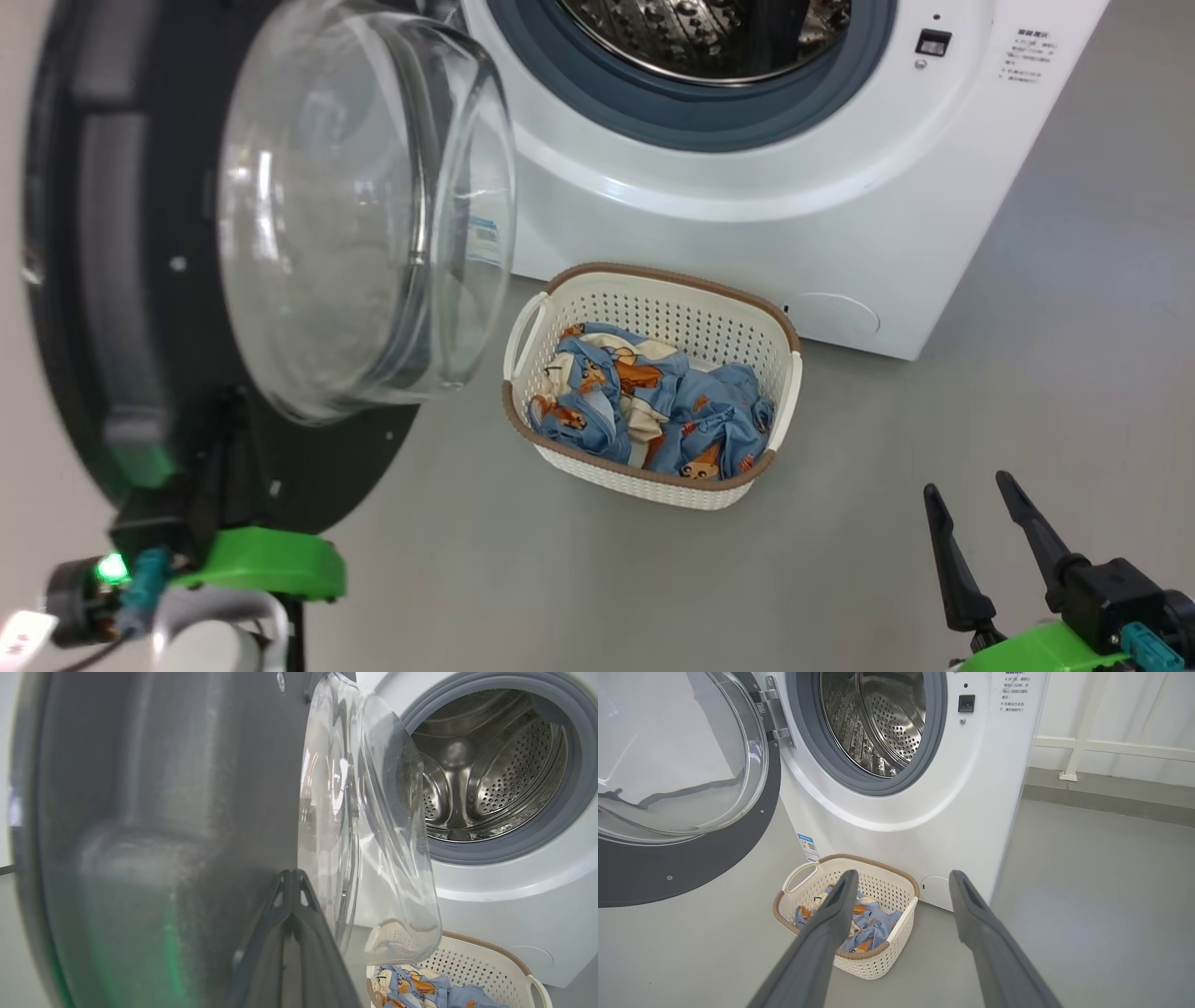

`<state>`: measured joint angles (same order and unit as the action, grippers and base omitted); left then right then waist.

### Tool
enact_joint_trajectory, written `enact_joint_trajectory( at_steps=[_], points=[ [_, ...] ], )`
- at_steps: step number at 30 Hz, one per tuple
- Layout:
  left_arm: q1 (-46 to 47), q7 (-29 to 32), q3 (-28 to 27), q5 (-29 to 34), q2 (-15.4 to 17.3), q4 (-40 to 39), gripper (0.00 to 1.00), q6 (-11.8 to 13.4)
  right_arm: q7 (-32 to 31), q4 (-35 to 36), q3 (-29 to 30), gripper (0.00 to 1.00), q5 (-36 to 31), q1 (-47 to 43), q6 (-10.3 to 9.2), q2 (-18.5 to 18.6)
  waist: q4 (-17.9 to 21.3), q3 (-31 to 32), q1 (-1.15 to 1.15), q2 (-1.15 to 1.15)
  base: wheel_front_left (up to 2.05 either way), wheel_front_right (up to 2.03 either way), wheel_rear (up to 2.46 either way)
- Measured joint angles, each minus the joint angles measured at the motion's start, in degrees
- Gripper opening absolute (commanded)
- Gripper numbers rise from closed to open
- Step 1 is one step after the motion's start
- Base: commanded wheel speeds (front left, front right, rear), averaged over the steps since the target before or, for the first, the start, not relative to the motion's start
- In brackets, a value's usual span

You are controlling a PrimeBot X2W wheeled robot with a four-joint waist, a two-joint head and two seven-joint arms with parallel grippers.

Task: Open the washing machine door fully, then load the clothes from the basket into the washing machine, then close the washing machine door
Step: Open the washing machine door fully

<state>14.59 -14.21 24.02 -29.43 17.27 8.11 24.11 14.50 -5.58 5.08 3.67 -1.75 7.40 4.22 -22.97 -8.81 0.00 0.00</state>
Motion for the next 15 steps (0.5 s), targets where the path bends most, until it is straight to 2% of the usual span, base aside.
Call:
enact_joint_trajectory(
  at_steps=[11, 15],
  points=[
    [1.28, -0.34, -8.24, -2.55, 1.77, 4.14, 0.0, -0.41, 0.0, 0.67, 0.02, 1.0, 0.11, 2.28, 0.0, 1.3, 1.45, -2.88, 0.0, 0.0, 0.0, 0.0, 0.0],
    [2.41, -0.43, -12.51, -3.0, 2.22, 6.97, 0.0, -2.78, 0.0, 1.19, 0.33, 1.0, 0.18, 3.25, 0.0, 1.64, 1.99, -4.41, 0.0, 0.0, 0.0, 0.0, 0.0]
  ],
)
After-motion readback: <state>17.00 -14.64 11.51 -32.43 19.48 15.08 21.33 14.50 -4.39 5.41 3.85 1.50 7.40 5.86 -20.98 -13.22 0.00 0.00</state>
